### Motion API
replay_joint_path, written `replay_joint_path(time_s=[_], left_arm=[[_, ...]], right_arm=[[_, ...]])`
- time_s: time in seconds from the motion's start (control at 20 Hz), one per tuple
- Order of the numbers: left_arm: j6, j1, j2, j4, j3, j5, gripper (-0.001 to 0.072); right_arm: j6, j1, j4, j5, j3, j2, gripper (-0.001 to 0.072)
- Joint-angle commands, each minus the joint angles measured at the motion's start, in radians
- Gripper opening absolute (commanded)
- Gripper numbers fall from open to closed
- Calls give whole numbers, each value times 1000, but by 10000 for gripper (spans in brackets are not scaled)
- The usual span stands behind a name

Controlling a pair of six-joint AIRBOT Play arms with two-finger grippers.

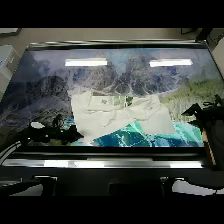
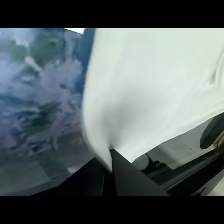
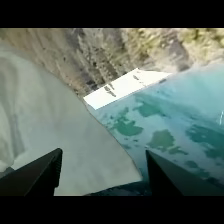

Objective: Fold the clothes and pants, and hang the long-sleeved shirts on hangers.

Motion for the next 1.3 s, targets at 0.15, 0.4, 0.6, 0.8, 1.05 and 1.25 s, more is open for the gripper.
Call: replay_joint_path(time_s=[0.15,0.4,0.6,0.8,1.05,1.25], left_arm=[[14,-20,6,-19,-2,-18,22],[27,-20,51,-20,-2,-32,22],[27,-20,77,-20,-2,-35,22],[110,-1,121,-19,68,-95,20],[114,151,306,-19,546,-115,20],[114,294,438,-6,1109,55,21]], right_arm=[[-55,0,143,-46,-59,-106,625],[-128,53,272,-31,-61,-188,623],[-101,200,262,-151,-60,-188,601],[-97,261,277,-98,21,-156,37],[-105,241,276,-87,384,122,37],[-105,242,188,-372,708,433,38]])
